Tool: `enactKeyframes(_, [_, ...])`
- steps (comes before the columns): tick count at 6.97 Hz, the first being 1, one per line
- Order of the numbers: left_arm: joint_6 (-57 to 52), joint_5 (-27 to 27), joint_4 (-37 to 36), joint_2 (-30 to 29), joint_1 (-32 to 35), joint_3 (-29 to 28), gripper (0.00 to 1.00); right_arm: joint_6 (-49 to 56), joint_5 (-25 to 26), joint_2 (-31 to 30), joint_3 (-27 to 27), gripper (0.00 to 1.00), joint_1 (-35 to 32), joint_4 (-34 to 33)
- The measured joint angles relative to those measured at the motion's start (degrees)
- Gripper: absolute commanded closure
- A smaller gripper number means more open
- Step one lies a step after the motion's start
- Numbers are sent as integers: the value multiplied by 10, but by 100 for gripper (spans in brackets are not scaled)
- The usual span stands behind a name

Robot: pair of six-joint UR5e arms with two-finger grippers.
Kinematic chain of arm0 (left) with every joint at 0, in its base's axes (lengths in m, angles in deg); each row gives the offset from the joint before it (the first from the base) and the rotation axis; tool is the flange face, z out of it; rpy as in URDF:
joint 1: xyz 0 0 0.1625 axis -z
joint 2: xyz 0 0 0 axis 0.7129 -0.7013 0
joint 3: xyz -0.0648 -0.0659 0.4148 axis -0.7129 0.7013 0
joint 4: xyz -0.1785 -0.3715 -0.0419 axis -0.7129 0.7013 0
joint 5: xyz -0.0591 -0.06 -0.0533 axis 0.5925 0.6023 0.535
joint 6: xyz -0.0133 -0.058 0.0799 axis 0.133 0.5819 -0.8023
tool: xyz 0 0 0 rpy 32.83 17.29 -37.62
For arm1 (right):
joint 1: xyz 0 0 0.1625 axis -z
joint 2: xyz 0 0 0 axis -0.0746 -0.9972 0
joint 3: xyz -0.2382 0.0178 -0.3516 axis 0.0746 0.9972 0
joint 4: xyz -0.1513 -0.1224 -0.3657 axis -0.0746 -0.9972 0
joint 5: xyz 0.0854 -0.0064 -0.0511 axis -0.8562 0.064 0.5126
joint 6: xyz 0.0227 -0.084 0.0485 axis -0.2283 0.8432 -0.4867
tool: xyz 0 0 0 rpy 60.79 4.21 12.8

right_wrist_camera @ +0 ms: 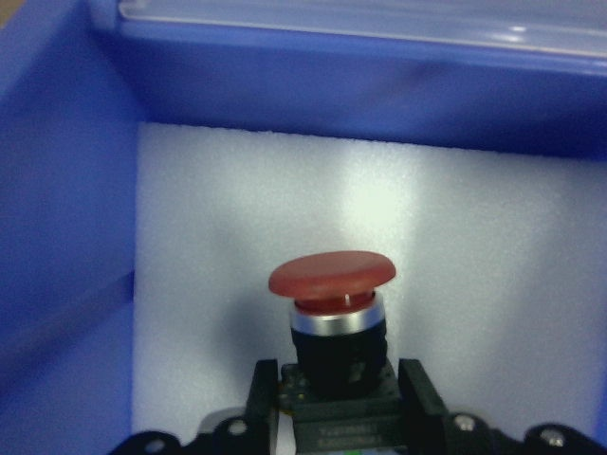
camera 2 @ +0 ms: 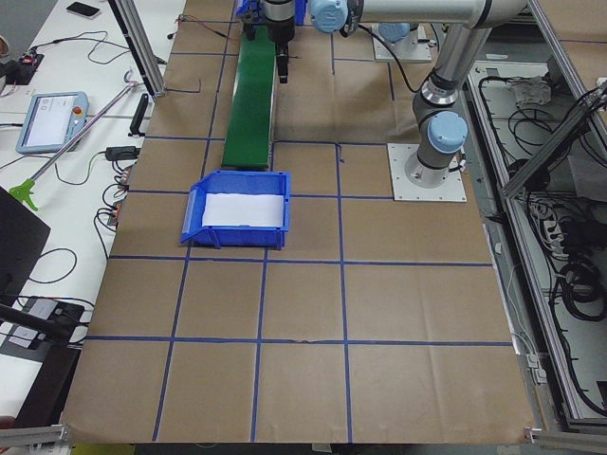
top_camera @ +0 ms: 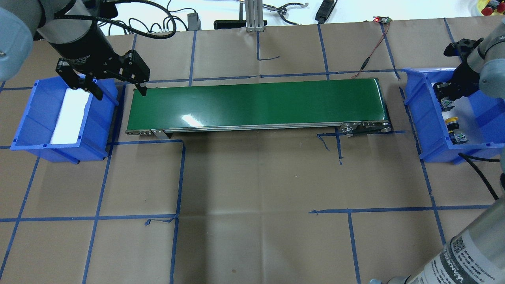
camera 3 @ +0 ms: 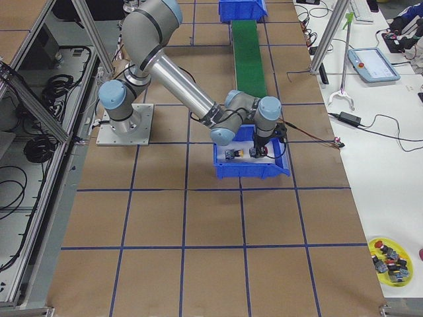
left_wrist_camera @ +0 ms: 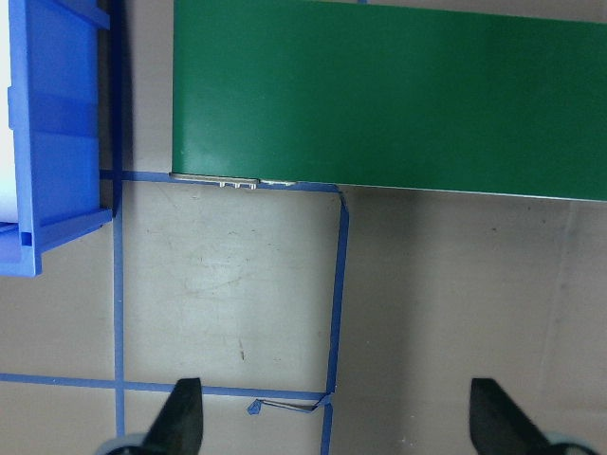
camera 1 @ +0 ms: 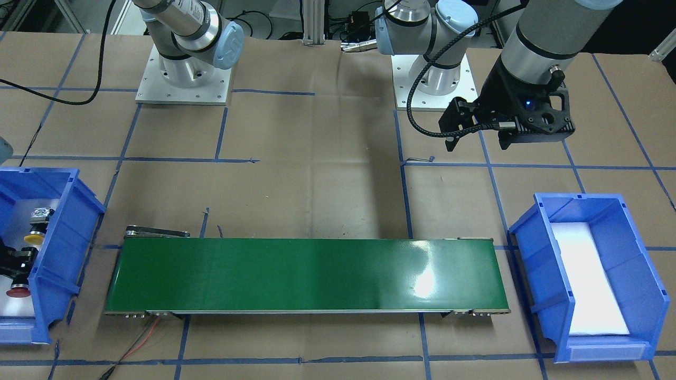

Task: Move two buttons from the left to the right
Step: 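Carry the red button into the blue bin beside the yellow one, then open the right gripper and lift it out of the bin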

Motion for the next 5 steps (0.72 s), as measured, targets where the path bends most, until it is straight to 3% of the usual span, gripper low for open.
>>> enactKeyframes(3, [0,0,0,0,0,0,0,-2,3,-9,8,1,0,7])
enactKeyframes(5, [0,0,0,0,0,0,0,-10,4,-29,44,0,-2,18])
